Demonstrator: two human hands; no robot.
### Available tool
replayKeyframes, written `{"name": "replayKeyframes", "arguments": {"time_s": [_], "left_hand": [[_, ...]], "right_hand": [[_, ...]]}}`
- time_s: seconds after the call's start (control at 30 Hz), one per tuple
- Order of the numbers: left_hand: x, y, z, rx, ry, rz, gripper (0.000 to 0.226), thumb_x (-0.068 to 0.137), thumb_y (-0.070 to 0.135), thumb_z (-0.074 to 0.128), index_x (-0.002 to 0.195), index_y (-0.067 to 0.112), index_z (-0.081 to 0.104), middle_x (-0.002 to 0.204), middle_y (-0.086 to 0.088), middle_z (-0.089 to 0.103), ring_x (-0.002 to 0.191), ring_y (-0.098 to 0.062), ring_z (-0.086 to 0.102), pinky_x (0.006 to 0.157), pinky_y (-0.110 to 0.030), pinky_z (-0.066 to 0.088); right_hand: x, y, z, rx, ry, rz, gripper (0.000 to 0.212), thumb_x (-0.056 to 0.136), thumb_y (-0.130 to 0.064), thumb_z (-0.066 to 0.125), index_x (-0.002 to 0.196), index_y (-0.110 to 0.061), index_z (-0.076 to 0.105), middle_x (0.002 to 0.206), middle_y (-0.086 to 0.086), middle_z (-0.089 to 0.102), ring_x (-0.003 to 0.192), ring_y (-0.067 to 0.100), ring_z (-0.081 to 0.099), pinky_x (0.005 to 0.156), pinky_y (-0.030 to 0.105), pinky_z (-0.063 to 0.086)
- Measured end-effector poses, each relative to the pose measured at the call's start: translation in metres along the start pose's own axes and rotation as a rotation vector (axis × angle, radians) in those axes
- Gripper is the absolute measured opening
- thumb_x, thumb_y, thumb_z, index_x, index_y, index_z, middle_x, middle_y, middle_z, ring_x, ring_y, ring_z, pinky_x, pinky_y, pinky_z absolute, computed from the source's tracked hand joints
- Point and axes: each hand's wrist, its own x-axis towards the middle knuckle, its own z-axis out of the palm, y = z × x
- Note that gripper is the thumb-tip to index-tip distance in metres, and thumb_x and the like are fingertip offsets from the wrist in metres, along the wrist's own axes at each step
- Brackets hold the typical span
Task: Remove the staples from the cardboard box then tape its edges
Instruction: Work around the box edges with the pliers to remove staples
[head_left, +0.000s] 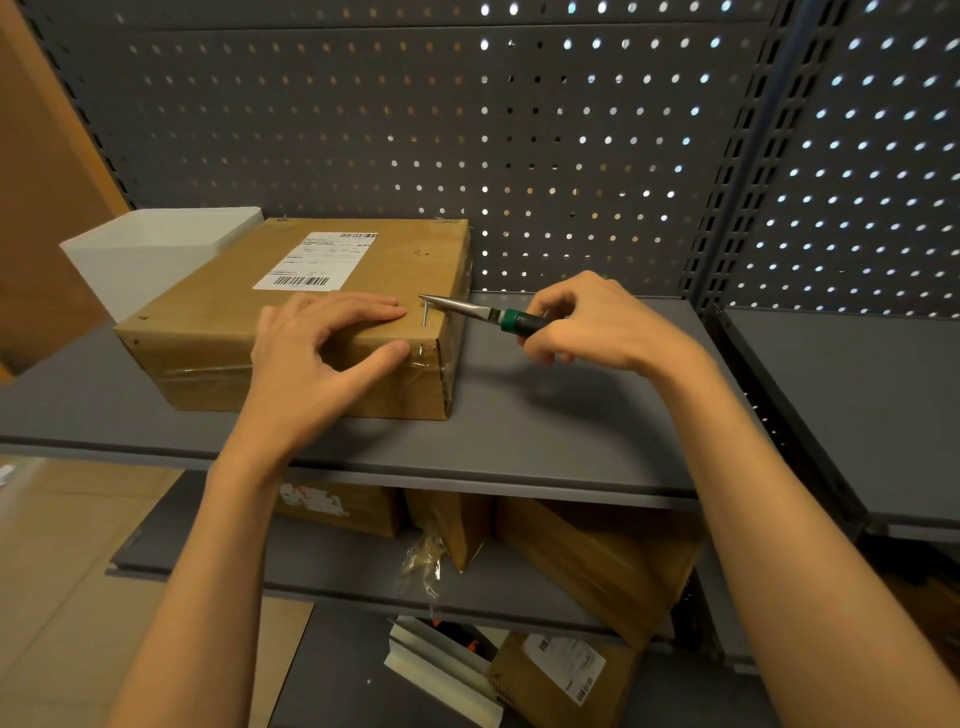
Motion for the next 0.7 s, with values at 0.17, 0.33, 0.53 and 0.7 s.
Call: {"name": "replayKeyframes", "arguments": {"time_s": [0.17, 0.33, 0.53, 0.7], "left_hand": [[0.000, -0.001, 0.000, 0.005, -0.001, 0.004, 0.039, 0.076, 0.058, 0.050, 0.108, 0.039, 0.061, 0.117, 0.022, 0.057, 0.114, -0.002, 0.040, 0.085, -0.027, 0.023], [0.000, -0.002, 0.001, 0.018, -0.002, 0.007, 0.040, 0.077, 0.058, 0.051, 0.108, 0.037, 0.063, 0.118, 0.021, 0.058, 0.114, -0.003, 0.042, 0.085, -0.027, 0.024], [0.000, -0.002, 0.001, 0.005, 0.003, 0.003, 0.040, 0.076, 0.059, 0.050, 0.107, 0.037, 0.062, 0.117, 0.021, 0.058, 0.114, -0.003, 0.042, 0.086, -0.026, 0.023], [0.000, -0.003, 0.001, 0.006, 0.000, 0.007, 0.038, 0.076, 0.060, 0.049, 0.107, 0.040, 0.060, 0.116, 0.024, 0.056, 0.114, -0.003, 0.042, 0.085, -0.026, 0.022]], "right_hand": [[0.001, 0.001, -0.001, 0.017, -0.011, 0.005, 0.012, 0.059, -0.018, 0.065, 0.070, -0.022, 0.070, 0.059, -0.003, 0.060, 0.054, 0.009, 0.051, 0.053, 0.024, 0.044], [0.008, 0.002, -0.002, 0.026, 0.070, 0.043, 0.015, 0.062, -0.017, 0.063, 0.073, -0.009, 0.065, 0.056, -0.001, 0.052, 0.051, 0.011, 0.046, 0.044, 0.018, 0.038], [0.014, 0.002, -0.004, 0.037, 0.106, 0.056, 0.018, 0.060, -0.019, 0.061, 0.073, -0.006, 0.063, 0.058, -0.001, 0.051, 0.052, 0.011, 0.046, 0.043, 0.017, 0.037], [0.013, -0.002, 0.002, 0.082, 0.126, 0.042, 0.005, 0.062, -0.018, 0.063, 0.066, -0.014, 0.064, 0.059, -0.002, 0.054, 0.056, 0.014, 0.049, 0.050, 0.022, 0.041]]}}
